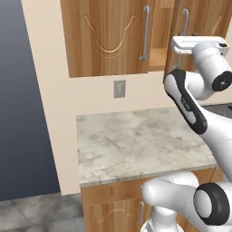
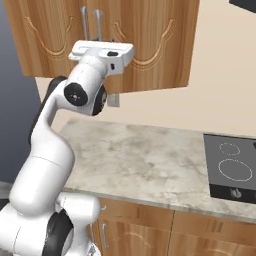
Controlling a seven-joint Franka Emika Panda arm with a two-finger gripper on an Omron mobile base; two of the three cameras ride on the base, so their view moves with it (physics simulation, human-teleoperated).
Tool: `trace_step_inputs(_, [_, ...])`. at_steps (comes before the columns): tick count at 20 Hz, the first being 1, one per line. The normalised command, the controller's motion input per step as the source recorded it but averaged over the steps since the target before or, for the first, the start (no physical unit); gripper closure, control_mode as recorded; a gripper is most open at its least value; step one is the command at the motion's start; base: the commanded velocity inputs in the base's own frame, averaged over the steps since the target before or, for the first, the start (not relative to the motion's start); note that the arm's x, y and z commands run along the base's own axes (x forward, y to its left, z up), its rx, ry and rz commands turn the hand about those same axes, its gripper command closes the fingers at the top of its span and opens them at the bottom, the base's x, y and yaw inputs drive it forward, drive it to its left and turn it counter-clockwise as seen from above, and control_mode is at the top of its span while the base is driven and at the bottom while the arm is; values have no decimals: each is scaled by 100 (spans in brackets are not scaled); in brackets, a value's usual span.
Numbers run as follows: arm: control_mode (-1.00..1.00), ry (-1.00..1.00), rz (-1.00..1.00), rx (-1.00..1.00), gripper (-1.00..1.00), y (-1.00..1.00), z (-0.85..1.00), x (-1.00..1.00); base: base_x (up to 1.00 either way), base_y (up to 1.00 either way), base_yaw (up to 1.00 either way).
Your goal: Move the syrup bottle and shaker from the cabinet to the dining counter.
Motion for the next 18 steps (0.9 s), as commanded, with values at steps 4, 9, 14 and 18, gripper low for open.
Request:
trace_step_inputs(4, [-100, 7, 0, 0, 100, -100, 0, -87, 0, 0, 0])
trace_step_inputs(9, [-100, 11, 0, 1, 100, -98, 0, -74, 0, 0, 0])
trace_step_inputs(14, [-100, 14, 0, 2, 100, -91, 0, -58, 0, 0, 0])
trace_step_inputs(18, [-100, 14, 0, 0, -100, -34, 0, -48, 0, 0, 0])
